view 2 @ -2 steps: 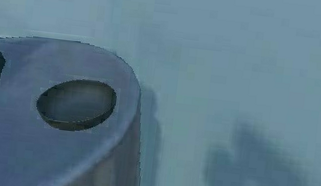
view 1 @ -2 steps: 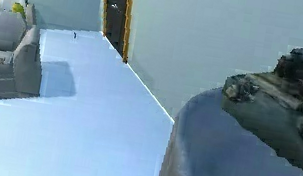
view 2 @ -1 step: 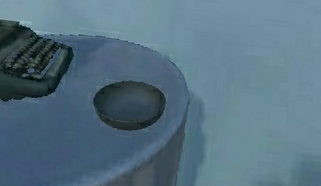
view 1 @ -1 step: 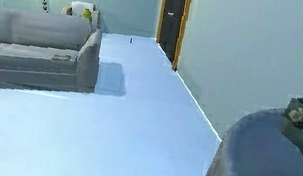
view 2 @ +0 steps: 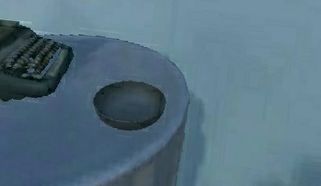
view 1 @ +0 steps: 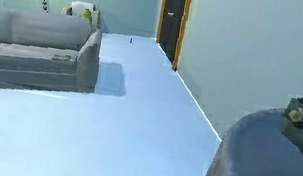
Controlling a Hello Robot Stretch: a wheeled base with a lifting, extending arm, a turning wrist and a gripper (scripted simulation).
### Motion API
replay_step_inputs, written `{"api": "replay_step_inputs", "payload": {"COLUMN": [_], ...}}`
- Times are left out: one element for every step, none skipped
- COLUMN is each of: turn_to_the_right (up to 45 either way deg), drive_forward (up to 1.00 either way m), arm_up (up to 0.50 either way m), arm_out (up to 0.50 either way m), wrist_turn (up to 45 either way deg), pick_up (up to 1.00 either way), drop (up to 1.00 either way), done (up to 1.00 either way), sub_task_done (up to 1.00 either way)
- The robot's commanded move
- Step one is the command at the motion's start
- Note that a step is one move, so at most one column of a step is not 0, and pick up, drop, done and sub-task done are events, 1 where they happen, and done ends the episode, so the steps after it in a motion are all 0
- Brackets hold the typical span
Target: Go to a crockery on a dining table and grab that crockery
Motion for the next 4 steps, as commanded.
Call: {"api": "replay_step_inputs", "payload": {"turn_to_the_right": [0.0, 0.0, 0.0, 0.0], "drive_forward": [0.00, 0.00, 0.00, 0.00], "arm_up": [0.38, 0.00, 0.00, 0.00], "arm_out": [0.00, 0.08, 0.00, 0.00], "wrist_turn": [0.0, 0.0, 45.0, 45.0], "pick_up": [0.00, 0.00, 0.00, 0.00], "drop": [0.00, 0.00, 0.00, 0.00], "done": [0.00, 0.00, 0.00, 0.00], "sub_task_done": [0.00, 0.00, 0.00, 0.00]}}
